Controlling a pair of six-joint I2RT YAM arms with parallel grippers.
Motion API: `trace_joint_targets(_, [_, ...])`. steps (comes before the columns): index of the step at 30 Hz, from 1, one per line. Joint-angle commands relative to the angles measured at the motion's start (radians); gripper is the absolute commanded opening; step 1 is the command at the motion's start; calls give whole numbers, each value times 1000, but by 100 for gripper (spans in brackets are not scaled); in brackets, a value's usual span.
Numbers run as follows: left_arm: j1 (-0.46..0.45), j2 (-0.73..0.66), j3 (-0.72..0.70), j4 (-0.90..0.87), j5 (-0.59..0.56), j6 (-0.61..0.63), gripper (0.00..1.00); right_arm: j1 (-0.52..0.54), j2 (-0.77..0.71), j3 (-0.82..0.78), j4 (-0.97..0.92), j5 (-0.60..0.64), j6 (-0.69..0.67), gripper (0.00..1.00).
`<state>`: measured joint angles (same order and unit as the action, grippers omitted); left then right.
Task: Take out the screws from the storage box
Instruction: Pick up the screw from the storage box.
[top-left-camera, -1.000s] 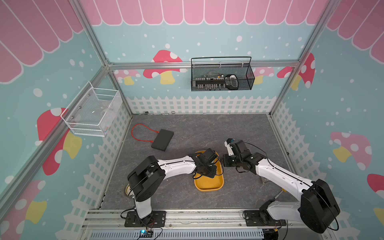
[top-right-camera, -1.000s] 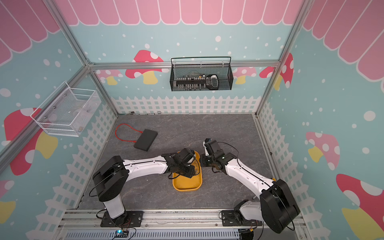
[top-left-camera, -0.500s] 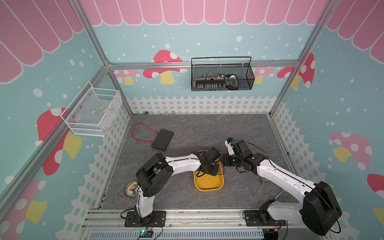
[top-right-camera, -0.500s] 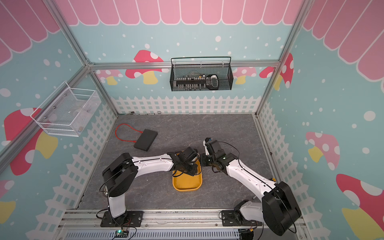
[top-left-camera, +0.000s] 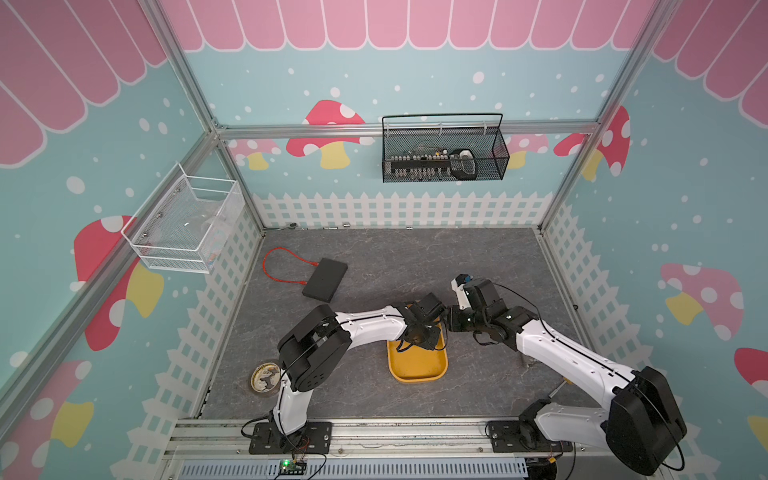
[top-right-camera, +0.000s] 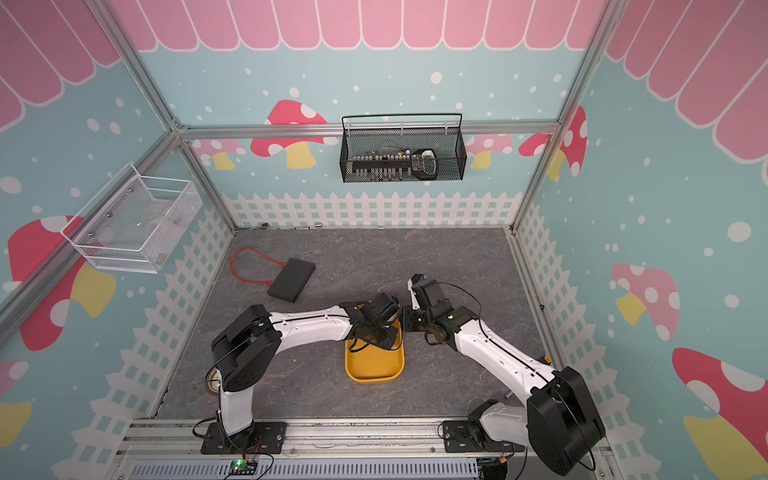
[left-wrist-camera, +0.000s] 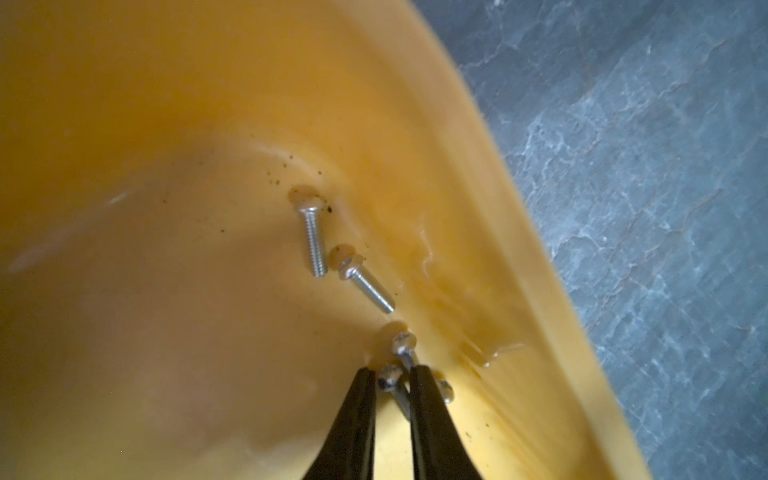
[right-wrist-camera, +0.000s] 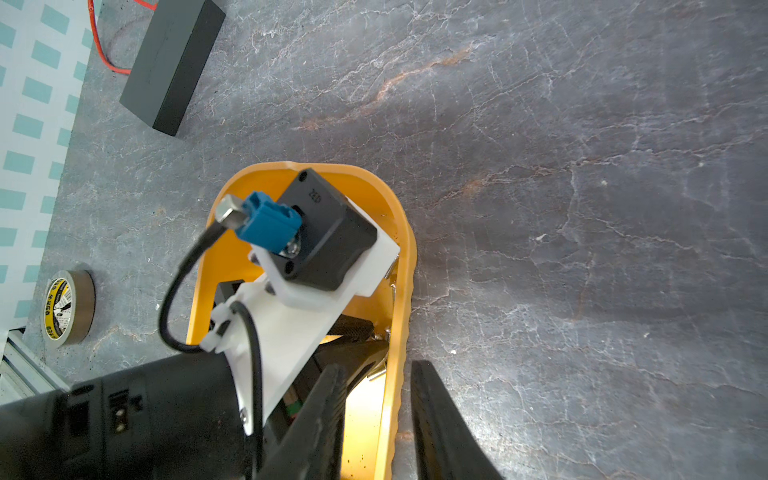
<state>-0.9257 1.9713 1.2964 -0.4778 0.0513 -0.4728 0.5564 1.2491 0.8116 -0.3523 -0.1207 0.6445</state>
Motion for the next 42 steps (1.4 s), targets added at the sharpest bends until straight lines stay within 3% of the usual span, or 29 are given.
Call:
trace_joint_targets(1, [-12,41,13,-65,-42,23,17,-1,-21,5,-2,6,7,33])
trace_joint_targets(14, [-28,46,6,-94,-45,32,24,-1,-20,12,-1,1,3,34])
trace_joint_targets(23, [-35,62,10,-110,-52,35,15,-1,-24,27,-3,5,-2,34])
trace_joint_targets(27, [-34,73,12,-118,-54,37,25,-1,-19,35,-4,4,-9,34])
trace_joint_targets(28, [-35,75,14,-119,-56,36,24,-2,-18,37,-4,3,-11,34])
trace_joint_targets(32, [-35,68,11,-116,-66,36,1,-1,-24,42,-5,5,-10,34])
trace_joint_targets(37, [-19,6,11,-104,-68,37,0,-2,-36,39,-4,23,-14,33])
trace_joint_targets(42, [56,-125,2,-101,12,24,0,-1,-39,32,1,21,-10,33])
